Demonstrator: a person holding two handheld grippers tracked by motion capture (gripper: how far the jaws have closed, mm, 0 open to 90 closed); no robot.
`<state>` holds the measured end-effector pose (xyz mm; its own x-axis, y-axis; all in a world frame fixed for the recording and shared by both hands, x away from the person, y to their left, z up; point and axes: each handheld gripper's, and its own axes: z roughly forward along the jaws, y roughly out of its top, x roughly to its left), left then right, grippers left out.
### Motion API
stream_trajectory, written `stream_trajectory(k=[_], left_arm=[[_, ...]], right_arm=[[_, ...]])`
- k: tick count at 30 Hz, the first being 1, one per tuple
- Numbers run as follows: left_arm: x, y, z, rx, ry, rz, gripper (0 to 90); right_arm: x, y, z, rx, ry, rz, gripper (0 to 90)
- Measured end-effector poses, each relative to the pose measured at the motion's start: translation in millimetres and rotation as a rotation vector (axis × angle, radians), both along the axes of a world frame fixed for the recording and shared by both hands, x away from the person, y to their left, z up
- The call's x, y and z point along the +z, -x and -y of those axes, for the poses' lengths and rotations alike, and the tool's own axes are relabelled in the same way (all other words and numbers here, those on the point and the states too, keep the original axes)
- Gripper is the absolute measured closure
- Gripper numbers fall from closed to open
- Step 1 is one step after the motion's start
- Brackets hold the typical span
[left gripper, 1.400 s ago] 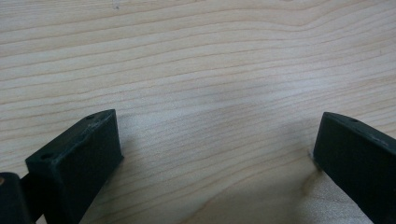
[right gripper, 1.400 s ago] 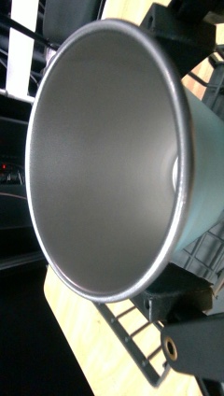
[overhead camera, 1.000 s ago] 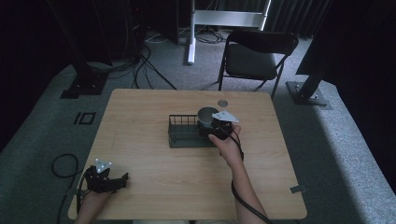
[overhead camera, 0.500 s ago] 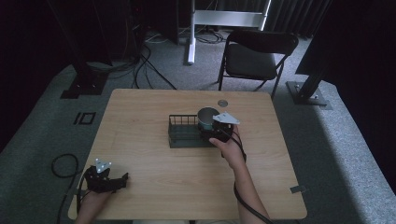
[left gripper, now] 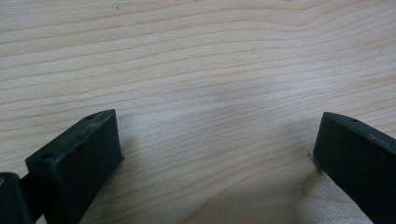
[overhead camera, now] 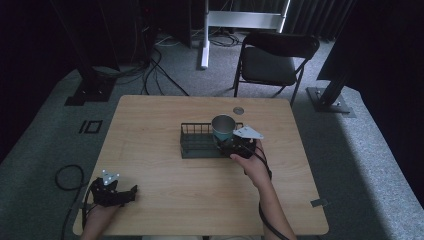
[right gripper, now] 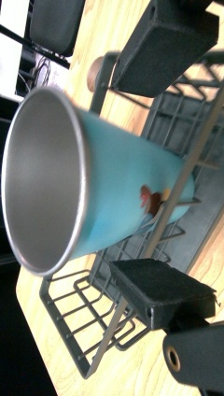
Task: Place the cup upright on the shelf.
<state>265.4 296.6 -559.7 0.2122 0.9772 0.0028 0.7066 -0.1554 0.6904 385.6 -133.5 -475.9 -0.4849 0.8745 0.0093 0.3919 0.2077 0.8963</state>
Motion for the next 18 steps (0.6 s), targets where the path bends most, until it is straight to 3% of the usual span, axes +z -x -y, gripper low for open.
stream_trajectory(k=[18], left_arm=[[-0.1, 0.0, 0.0, 0.000, 0.000, 0.001, 1.4]], right_arm=[[-12.7, 21.5, 32.0, -0.016, -0.013, -0.013, 11.5]])
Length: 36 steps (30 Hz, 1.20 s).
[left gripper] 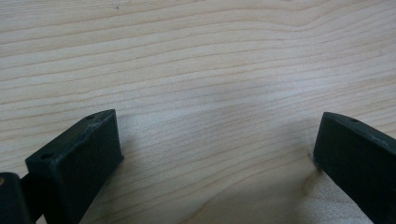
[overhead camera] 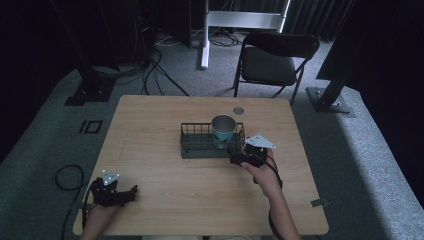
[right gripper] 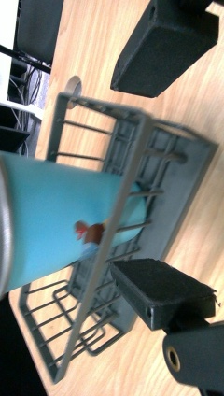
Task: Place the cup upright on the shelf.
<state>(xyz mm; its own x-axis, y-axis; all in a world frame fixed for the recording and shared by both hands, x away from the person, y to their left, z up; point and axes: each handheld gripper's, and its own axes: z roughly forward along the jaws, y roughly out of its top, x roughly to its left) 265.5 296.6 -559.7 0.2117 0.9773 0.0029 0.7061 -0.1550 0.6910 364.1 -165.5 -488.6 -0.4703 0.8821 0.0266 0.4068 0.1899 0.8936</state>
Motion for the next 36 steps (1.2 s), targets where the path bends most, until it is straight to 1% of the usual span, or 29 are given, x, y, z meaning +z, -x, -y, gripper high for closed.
stream_trajectory(k=[1, 6, 9, 11, 16, 21, 22, 25, 28, 31, 36], left_arm=[[0.0, 0.0, 0.0, 0.000, 0.000, 0.000, 1.4], [0.0, 0.0, 0.0, 0.000, -0.001, 0.000, 1.4], [0.0, 0.0, 0.0, 0.000, -0.001, 0.000, 1.4], [0.0, 0.0, -0.1, -0.001, -0.001, 0.000, 1.4], [0.0, 0.0, -0.1, -0.001, -0.001, -0.001, 1.4], [0.0, 0.0, -0.1, -0.001, -0.001, -0.001, 1.4], [0.0, 0.0, -0.1, 0.000, -0.001, 0.000, 1.5], [0.0, 0.0, -0.1, -0.001, -0.001, -0.001, 1.4], [0.0, 0.0, -0.1, -0.001, -0.001, 0.000, 1.4], [0.0, 0.0, -0.1, -0.001, -0.002, -0.001, 1.4], [0.0, 0.0, -0.1, -0.001, -0.001, -0.001, 1.4]], right_arm=[[-0.9, 0.8, 1.6, -0.004, 0.002, 0.001, 11.5], [-10.0, 6.7, 11.8, -0.015, -0.008, -0.022, 11.5], [-16.5, 9.0, 16.2, -0.017, 0.013, -0.038, 11.6], [-21.6, 10.2, 20.0, -0.018, 0.006, -0.053, 11.6], [-30.4, 15.3, 27.1, -0.018, 0.016, -0.071, 11.6], [-40.0, 22.7, 36.3, -0.022, 0.024, -0.100, 11.6], [-40.9, 23.8, 38.1, -0.021, 0.027, -0.103, 11.6], [-43.5, 29.1, 47.2, -0.024, 0.059, -0.105, 11.6], [-45.4, 34.2, 55.9, -0.030, 0.054, -0.120, 11.6], [-47.9, 39.6, 64.9, -0.039, 0.065, -0.128, 11.6], [-51.0, 46.8, 79.8, -0.057, 0.067, -0.135, 11.6]])
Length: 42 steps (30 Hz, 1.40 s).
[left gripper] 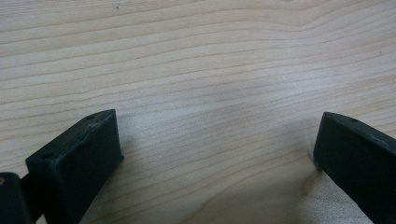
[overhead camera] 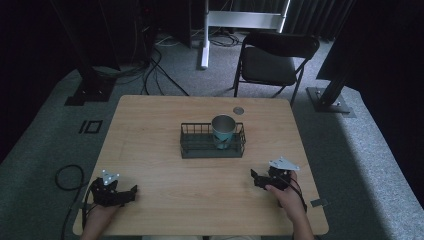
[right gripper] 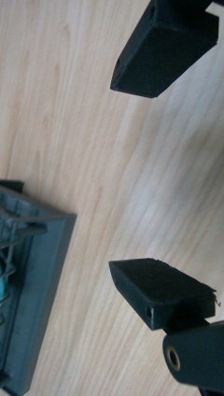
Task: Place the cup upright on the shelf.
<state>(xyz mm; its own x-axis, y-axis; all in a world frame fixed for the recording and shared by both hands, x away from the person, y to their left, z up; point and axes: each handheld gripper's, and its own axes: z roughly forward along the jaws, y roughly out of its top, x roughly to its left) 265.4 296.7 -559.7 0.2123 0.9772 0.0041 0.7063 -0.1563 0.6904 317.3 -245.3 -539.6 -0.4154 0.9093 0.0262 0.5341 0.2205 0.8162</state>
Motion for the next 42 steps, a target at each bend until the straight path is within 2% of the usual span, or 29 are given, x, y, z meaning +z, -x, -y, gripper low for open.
stream_trajectory(k=[13, 15, 21, 28, 30, 32, 35, 42], left_arm=[[0.0, 0.0, 0.0, 0.000, 0.000, 0.000, 1.4], [0.0, 0.0, 0.0, 0.000, 0.000, 0.000, 1.4], [0.0, 0.0, 0.0, 0.000, 0.000, 0.000, 1.4], [0.0, 0.0, 0.0, 0.000, 0.000, 0.000, 1.4], [0.0, 0.0, 0.0, 0.000, 0.000, 0.000, 1.5], [0.0, 0.0, 0.0, 0.000, 0.000, 0.000, 1.5], [0.0, 0.0, 0.0, 0.000, 0.000, 0.000, 1.4], [0.0, 0.0, 0.0, 0.000, 0.000, 0.000, 1.5]], right_arm=[[-4.8, 14.6, 28.0, -0.002, 0.011, -0.051, 11.6], [-5.6, 16.0, 32.0, -0.013, -0.006, -0.064, 11.6], [-9.6, 19.4, 43.9, -0.024, 0.016, -0.075, 11.6], [-16.2, 23.2, 56.6, -0.034, 0.020, -0.123, 11.6], [-20.0, 23.8, 59.0, -0.041, 0.037, -0.131, 11.6], [-19.8, 24.1, 60.5, -0.046, 0.032, -0.131, 11.6], [-20.3, 25.6, 59.4, -0.022, 0.080, -0.124, 11.6], [-20.3, 26.5, 59.4, -0.007, 0.078, -0.126, 11.5]])
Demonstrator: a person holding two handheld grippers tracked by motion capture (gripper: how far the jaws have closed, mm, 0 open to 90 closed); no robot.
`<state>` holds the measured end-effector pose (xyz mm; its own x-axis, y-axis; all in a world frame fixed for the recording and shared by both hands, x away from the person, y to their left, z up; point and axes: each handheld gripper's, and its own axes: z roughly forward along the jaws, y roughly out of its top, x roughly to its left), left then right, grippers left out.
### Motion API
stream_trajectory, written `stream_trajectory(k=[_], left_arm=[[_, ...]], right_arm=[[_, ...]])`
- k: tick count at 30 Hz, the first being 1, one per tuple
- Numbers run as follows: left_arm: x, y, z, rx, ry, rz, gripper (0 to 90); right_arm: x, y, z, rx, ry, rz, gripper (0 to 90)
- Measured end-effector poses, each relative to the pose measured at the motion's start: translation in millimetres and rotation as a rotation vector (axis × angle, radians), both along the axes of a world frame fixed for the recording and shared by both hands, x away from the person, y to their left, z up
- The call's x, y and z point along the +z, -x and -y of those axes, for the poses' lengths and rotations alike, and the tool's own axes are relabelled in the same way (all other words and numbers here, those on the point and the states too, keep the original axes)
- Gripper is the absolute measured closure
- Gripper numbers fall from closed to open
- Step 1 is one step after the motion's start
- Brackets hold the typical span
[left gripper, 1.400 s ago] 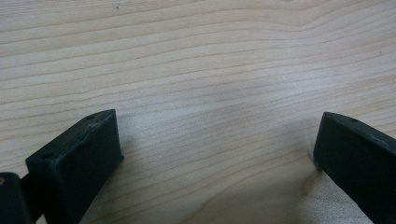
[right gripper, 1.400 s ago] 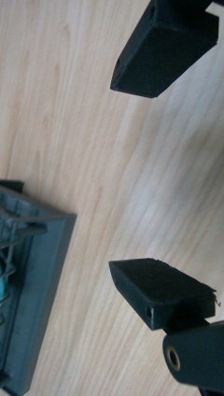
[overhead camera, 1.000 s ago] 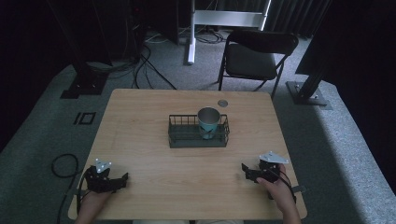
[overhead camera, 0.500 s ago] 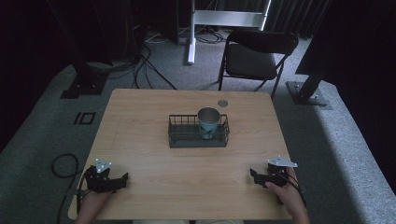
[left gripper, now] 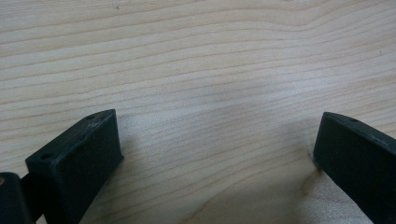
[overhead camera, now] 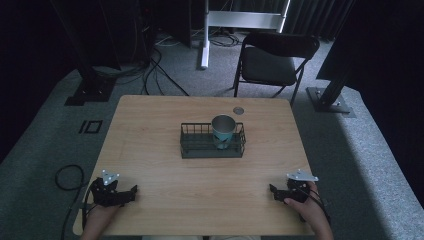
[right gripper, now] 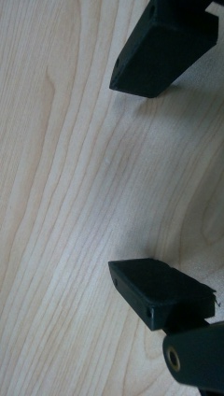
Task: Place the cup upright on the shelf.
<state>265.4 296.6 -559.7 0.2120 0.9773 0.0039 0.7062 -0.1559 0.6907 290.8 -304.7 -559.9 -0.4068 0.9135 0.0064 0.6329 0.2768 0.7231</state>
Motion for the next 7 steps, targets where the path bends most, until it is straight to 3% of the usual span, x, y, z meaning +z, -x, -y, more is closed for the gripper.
stream_trajectory(k=[7], left_arm=[[0.0, 0.0, 0.0, 0.000, 0.000, 0.000, 1.4]], right_arm=[[0.0, -0.6, 0.2, 0.001, -0.001, -0.001, 11.3]])
